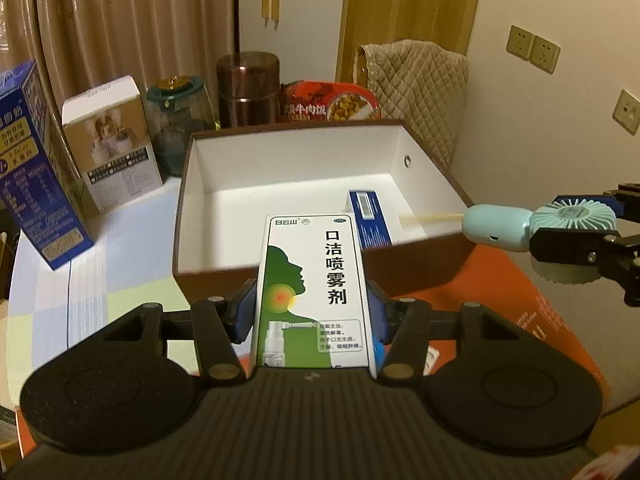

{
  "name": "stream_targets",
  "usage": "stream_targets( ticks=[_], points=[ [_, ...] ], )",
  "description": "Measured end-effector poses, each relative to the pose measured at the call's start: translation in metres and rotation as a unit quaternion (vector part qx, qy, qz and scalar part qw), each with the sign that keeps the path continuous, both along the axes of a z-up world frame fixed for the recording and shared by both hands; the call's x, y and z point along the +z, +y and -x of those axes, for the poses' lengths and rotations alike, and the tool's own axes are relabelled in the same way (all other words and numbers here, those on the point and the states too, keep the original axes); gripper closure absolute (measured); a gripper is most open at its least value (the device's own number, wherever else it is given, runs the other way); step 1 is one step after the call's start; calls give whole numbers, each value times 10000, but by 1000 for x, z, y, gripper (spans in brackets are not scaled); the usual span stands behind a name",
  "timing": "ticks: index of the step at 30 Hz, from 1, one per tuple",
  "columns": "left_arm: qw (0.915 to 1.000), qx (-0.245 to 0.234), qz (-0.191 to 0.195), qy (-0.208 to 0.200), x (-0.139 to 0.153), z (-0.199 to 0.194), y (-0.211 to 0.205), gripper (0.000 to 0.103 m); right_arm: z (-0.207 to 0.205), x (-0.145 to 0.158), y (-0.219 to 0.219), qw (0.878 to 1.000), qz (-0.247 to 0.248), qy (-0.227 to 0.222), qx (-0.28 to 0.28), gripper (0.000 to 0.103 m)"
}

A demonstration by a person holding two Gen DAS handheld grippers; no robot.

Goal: Organize rigid objects
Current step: 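Carry the spray box and fan over the open box with both tools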

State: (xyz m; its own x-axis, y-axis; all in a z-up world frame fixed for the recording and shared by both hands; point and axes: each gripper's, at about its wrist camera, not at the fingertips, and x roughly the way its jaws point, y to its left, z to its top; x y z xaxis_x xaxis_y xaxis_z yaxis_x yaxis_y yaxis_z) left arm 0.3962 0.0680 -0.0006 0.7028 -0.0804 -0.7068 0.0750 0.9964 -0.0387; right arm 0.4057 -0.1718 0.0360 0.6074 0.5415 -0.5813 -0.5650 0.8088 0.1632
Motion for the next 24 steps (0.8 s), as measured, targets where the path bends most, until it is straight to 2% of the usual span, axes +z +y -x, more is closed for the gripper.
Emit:
stream_targets(
  ticks=[11,24],
  points=[
    [9999,87,-119,-28,8,-50,9,52,-51,13,8,9994,18,-310,-173,43],
    [9987,247,-223,375,-21,-111,23,52,-126,-31,20,9979,181,74,-620,43]
  ],
)
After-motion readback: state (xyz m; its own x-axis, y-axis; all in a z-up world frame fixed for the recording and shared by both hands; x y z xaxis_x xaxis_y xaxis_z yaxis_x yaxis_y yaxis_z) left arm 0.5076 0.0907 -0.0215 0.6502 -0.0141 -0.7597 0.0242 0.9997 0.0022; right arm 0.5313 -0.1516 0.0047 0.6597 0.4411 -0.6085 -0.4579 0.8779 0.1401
